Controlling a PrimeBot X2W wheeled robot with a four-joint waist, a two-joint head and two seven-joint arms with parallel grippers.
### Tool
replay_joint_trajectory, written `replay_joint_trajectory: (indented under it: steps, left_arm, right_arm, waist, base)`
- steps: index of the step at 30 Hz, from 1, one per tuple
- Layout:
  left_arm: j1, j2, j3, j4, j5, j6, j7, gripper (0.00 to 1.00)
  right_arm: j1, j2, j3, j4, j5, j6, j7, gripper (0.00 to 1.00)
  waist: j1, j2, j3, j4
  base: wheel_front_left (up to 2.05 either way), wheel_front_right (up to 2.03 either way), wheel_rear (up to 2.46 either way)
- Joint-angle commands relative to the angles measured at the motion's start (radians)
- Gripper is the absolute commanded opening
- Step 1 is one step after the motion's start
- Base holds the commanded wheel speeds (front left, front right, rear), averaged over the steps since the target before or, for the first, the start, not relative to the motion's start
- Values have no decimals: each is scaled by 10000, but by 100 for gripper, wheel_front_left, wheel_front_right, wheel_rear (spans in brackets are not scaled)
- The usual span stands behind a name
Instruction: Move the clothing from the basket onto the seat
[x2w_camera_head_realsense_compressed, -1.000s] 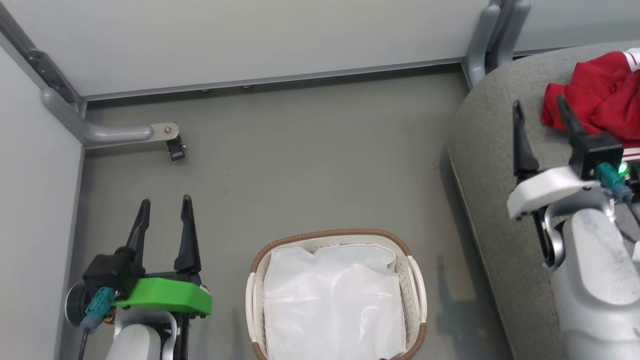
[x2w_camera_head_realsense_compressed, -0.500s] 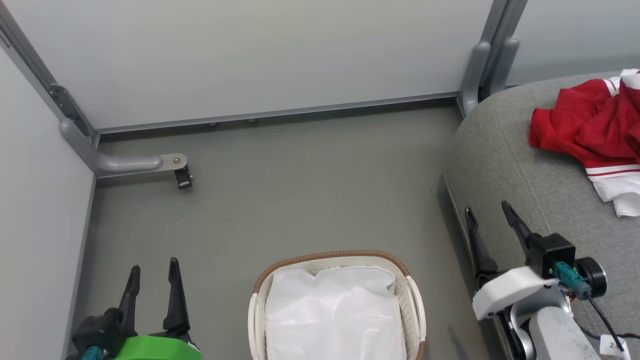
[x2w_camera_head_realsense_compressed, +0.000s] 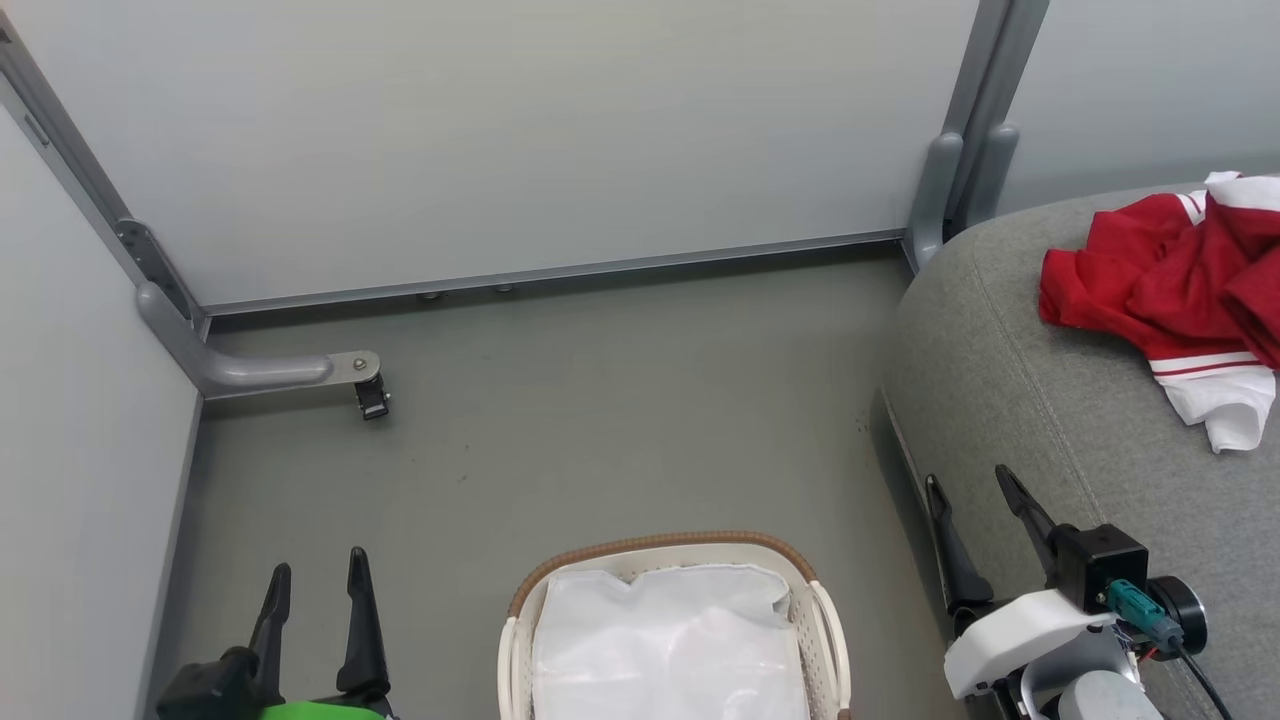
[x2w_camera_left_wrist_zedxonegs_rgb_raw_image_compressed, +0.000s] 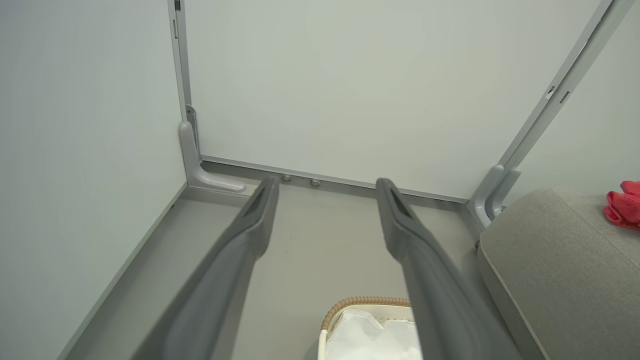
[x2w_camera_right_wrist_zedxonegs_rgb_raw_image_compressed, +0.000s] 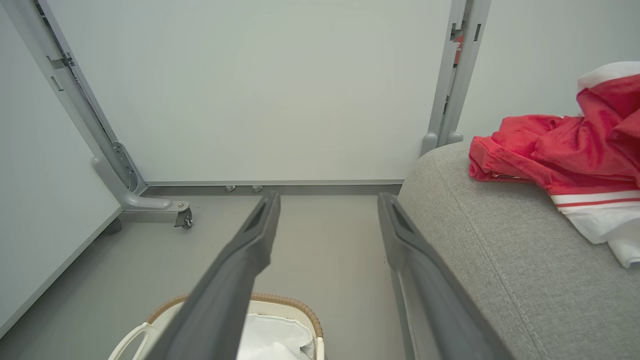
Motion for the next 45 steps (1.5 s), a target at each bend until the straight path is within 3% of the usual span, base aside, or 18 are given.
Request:
replay_joint_trajectory:
  steps: [1, 17, 18, 22, 45]
  left_arm:
    - [130, 2, 0, 29, 56, 28, 7, 100]
    - [118, 0, 52, 268, -34, -49, 7, 100]
    - [-2, -2, 23, 296, 7, -7, 2, 0]
    - [-14, -25, 23, 632, -77, -10, 33, 0]
    - [-654, -15, 468, 603, -3734, -188, 1118, 0]
  right_arm:
    - [131, -41, 17, -25, 56, -15, -18, 100]
    - [58, -40, 91, 47, 174, -15, -18, 100]
    - [4, 6, 88, 61, 104, 2, 0, 0]
    - [136, 53, 96, 348, 202, 2, 37, 0]
    - [3, 27, -425, 57, 4391, -1, 1118, 0]
  waist:
    - [1, 120, -29, 15]
    - [1, 120, 2, -14]
    - [1, 0, -9, 2]
    - [1, 1, -8, 3]
    - [1, 22, -2, 52]
  base:
    - [0, 0, 0]
    - [0, 0, 0]
    - [0, 0, 0]
    - [0, 0, 0]
    - [0, 0, 0]
